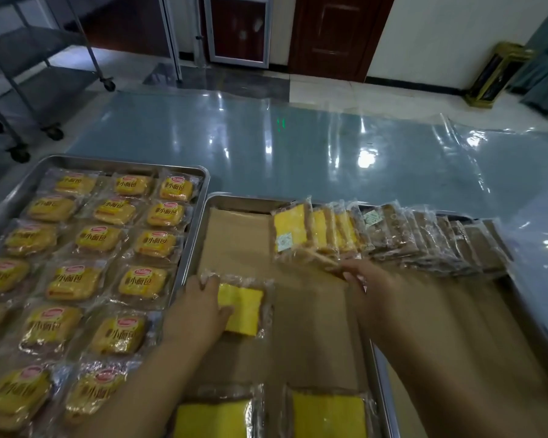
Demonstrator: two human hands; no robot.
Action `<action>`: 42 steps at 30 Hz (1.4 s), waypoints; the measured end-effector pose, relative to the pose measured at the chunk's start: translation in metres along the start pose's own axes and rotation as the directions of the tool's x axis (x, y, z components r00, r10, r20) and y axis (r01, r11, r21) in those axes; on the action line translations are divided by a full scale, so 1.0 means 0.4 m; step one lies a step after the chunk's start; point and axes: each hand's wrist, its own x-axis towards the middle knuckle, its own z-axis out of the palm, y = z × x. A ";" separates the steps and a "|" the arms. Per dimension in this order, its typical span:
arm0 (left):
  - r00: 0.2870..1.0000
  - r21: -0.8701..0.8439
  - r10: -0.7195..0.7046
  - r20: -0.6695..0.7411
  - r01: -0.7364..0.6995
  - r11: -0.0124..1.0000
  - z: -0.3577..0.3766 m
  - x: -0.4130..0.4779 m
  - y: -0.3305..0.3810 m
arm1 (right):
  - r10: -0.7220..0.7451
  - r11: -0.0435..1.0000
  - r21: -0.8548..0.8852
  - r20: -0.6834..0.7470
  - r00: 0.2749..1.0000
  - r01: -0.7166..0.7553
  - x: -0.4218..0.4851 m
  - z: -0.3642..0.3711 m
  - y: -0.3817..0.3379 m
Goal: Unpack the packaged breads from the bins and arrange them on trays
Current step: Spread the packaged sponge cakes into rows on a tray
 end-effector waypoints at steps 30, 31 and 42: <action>0.952 -0.218 0.303 -0.033 -0.303 0.928 0.052 -0.225 -0.061 | -0.001 0.906 -0.344 0.578 0.816 0.245 -0.293 0.019 0.020; 0.952 -0.245 0.301 -0.057 -0.305 0.920 0.046 -0.219 -0.058 | -0.006 0.919 -0.325 0.552 0.834 0.222 -0.278 0.018 0.017; 0.911 -0.326 0.406 -0.074 -0.407 0.854 -0.043 0.046 0.049 | 0.090 0.961 -0.277 0.227 0.970 -0.024 0.044 0.020 -0.021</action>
